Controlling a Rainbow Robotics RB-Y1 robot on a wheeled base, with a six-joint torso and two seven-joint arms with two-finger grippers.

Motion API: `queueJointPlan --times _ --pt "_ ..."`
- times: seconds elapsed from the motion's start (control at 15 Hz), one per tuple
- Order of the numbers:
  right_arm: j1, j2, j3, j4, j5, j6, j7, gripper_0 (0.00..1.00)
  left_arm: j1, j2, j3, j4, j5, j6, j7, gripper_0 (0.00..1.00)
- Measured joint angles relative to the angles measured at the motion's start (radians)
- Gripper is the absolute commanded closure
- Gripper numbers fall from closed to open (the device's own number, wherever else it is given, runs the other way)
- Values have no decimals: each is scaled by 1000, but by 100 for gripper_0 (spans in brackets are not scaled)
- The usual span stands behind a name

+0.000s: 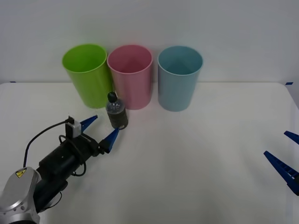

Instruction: Grasp the object on the table and drop it into the matching bin: aluminum can to the light blue bin, PET bottle to the pink bin.

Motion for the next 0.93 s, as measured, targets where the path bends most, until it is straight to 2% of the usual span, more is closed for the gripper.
queueJointPlan --times 0.47,0.93 --pt "0 0 0 0 0 0 0 0 -107 -3 -10 117 -2 54 -39 0" --pt "0 0 0 0 0 0 0 0 -160 -65 0 136 -89 115 -42 0"
